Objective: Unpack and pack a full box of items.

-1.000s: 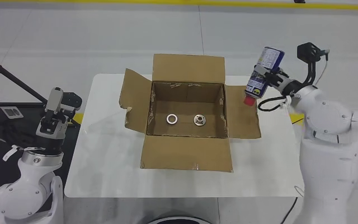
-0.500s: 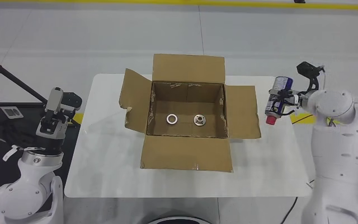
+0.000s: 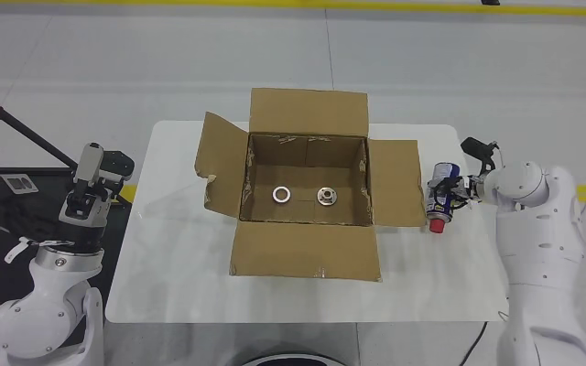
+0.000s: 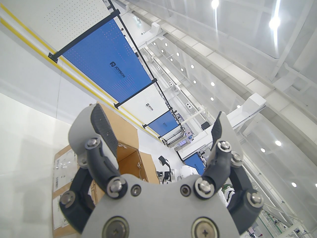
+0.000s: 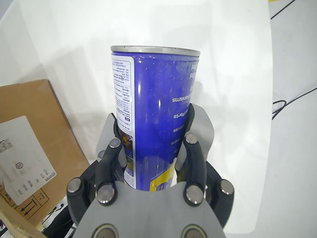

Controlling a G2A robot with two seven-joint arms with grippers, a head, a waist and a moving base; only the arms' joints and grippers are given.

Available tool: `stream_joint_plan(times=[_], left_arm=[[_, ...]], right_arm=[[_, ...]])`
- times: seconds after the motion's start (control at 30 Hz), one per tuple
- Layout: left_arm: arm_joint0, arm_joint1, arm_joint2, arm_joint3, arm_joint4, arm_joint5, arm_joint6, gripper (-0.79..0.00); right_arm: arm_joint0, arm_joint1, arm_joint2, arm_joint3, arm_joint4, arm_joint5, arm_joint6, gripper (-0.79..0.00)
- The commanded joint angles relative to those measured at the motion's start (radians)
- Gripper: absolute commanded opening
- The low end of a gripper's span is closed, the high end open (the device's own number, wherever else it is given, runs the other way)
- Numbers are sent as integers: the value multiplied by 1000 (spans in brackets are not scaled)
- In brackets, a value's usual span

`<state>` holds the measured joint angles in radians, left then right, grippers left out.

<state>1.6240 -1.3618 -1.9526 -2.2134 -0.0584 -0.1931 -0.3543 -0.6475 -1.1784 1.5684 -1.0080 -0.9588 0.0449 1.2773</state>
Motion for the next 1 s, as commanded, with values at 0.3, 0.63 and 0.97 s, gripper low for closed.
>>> stream_joint_plan(times=[0.3,0.63,0.97], left_arm=[[0,0,0,0,0,0,0,0],[0,0,0,0,0,0,0,0],[0,0,0,0,0,0,0,0]], right_arm=[[42,-4,-68,117,21,-9,-32,-785],[66,-5,-118,168,18,2,-41,-536],[71,-3,-138,161,38,11,-55,-422]])
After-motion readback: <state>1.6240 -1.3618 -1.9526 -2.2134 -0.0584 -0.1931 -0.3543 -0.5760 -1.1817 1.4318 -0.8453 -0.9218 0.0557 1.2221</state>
